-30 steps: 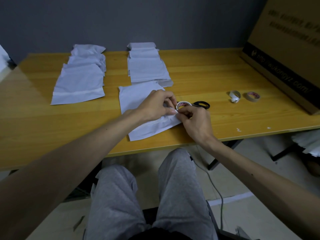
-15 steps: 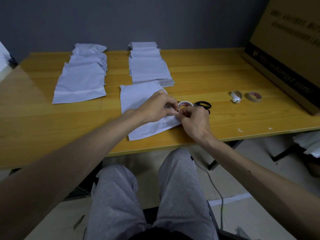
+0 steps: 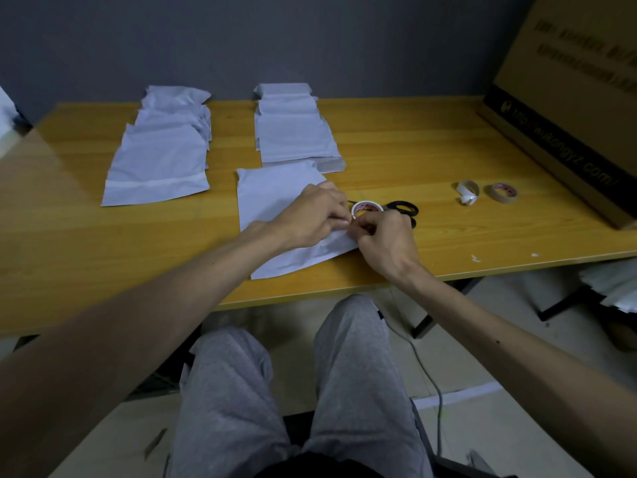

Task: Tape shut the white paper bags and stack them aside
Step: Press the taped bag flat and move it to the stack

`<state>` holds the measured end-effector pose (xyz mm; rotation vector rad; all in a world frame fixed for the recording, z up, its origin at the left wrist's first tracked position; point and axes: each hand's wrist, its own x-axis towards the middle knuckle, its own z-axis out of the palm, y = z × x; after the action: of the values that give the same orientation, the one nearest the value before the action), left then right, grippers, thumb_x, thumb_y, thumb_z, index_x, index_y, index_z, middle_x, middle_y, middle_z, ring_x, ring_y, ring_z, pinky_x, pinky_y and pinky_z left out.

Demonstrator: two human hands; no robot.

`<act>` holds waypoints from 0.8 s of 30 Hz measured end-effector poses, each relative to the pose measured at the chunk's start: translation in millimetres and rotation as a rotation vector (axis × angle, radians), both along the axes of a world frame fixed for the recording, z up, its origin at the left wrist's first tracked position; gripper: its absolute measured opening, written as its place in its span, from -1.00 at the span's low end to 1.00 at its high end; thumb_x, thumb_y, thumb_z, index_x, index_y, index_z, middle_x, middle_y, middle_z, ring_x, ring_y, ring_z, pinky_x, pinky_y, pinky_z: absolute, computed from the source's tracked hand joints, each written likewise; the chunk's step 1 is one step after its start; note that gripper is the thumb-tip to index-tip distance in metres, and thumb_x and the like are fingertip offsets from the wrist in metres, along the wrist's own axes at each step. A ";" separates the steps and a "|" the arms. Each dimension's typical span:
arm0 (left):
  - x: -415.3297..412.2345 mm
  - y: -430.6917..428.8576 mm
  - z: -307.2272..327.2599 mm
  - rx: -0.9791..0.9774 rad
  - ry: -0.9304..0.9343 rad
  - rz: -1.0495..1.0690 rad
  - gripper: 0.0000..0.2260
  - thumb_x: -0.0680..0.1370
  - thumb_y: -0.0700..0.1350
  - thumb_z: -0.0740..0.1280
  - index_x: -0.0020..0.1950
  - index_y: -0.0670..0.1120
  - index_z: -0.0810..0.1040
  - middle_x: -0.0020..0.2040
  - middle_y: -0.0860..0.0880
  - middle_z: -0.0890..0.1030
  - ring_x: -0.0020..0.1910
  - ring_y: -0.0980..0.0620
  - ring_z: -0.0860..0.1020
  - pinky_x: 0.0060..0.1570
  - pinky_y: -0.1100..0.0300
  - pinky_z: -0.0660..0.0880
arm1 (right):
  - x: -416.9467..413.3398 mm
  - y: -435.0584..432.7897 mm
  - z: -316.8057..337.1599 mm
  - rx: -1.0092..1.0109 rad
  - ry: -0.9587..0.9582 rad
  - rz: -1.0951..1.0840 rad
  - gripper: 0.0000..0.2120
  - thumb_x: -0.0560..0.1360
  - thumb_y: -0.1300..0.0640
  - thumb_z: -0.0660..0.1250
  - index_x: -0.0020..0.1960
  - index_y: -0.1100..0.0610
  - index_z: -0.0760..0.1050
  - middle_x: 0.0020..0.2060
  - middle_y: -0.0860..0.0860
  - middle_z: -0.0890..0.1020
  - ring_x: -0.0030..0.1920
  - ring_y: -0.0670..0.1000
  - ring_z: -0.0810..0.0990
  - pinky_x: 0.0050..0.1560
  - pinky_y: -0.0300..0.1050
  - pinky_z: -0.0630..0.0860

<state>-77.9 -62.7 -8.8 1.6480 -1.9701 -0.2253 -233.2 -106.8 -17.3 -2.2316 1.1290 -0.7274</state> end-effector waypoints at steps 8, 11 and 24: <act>2.0 2.0 -5.0 0.061 0.046 -0.015 -0.92 0.47 -0.29 0.41 -0.23 -0.22 0.66 -0.22 0.02 0.67 -0.05 0.11 0.41 -0.01 0.31 0.37 | 1.3 4.2 -1.8 0.044 0.017 -0.010 -0.87 0.41 0.23 0.34 -0.23 0.17 0.67 -0.42 0.14 0.61 -0.36 0.11 0.51 -0.34 -0.19 0.28; 3.1 0.8 -5.7 0.115 0.057 0.011 -0.93 0.48 -0.25 0.41 -0.17 -0.17 0.69 -0.18 0.04 0.65 0.02 0.11 0.38 0.11 0.21 0.34 | 2.7 5.9 -0.3 0.117 0.036 -0.022 -0.84 0.44 0.23 0.31 -0.30 0.14 0.60 -0.49 0.04 0.50 -0.45 0.00 0.40 -0.44 -0.20 0.22; 27.5 35.6 -1.4 0.267 -0.076 0.172 -0.61 0.60 -0.07 0.29 0.42 -0.11 0.42 0.47 -0.05 0.33 0.45 -0.04 0.23 0.41 0.13 0.14 | 2.8 -1.0 18.1 0.198 0.478 0.053 -0.70 0.55 -0.05 0.21 -0.15 0.19 0.45 -0.09 0.15 0.55 -0.12 0.16 0.53 -0.34 -0.13 0.32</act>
<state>-50.4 -27.2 -10.2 2.0117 -1.9045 -0.3781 -230.4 -107.8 0.9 -2.3116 1.2854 -0.0474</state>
